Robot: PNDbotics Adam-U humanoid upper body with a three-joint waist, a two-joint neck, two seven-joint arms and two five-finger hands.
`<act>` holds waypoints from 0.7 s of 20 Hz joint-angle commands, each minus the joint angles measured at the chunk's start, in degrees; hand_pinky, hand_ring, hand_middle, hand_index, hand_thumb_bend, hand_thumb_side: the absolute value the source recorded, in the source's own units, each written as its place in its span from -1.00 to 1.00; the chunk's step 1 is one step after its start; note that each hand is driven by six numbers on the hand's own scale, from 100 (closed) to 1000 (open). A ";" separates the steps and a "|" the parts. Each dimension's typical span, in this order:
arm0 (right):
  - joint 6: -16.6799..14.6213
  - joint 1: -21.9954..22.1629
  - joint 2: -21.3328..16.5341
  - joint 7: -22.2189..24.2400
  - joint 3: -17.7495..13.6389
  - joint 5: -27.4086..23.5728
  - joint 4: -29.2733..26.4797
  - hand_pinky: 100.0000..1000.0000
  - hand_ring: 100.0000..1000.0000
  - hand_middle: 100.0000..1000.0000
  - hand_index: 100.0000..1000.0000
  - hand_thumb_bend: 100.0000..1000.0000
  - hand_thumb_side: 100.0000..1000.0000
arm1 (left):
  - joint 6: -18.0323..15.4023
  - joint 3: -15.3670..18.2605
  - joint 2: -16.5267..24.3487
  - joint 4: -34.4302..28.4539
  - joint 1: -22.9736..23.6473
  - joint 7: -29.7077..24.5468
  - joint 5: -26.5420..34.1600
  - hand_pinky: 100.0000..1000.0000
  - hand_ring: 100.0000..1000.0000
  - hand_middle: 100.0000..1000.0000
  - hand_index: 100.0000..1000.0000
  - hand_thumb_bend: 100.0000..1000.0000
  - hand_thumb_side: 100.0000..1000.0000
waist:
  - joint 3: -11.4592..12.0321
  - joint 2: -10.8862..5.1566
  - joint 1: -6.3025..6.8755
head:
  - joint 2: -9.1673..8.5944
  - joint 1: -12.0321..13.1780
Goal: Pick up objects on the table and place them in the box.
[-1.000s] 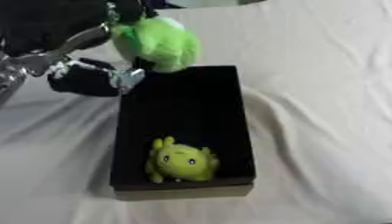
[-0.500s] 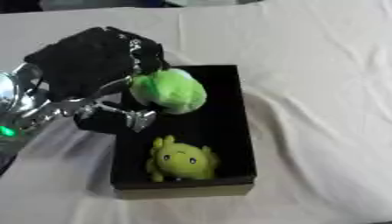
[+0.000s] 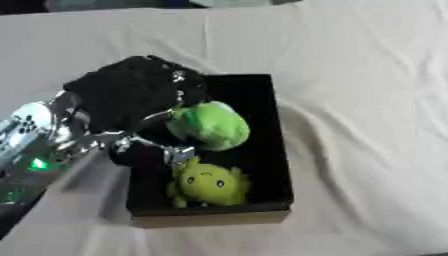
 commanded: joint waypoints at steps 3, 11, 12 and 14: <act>0.02 -0.28 -1.02 -0.31 -0.82 -0.19 -0.84 0.60 0.50 0.27 0.58 -1.00 1.00 | -2.59 -0.84 -1.07 2.73 -1.40 -2.40 -1.59 0.22 0.35 0.32 0.42 -0.97 0.00 | -0.16 -0.96 -0.17 | 0.30 0.24; 0.00 -0.44 -1.06 -0.34 -0.93 -0.43 -0.84 0.60 0.50 0.27 0.58 -1.00 1.00 | -5.47 -1.11 -1.34 4.68 -1.10 -8.79 -2.87 0.64 0.77 0.72 0.82 0.20 0.54 | -0.19 -0.90 -0.04 | 0.73 0.16; 0.02 -0.44 -1.06 -0.35 -0.97 -0.42 -0.84 0.60 0.50 0.27 0.58 -1.00 1.00 | -5.58 -0.89 -1.29 4.45 -1.09 -9.00 -3.02 0.64 0.78 0.73 0.82 0.26 0.54 | -0.20 -0.91 -0.06 | 0.74 0.16; 0.06 -0.43 -1.06 -0.36 -0.98 -0.43 -0.84 0.60 0.50 0.27 0.58 -1.00 1.00 | -5.73 -0.37 -1.10 3.76 -1.06 -9.02 -3.51 0.67 0.82 0.76 0.85 0.50 0.56 | -0.18 -0.94 -0.07 | 0.73 0.16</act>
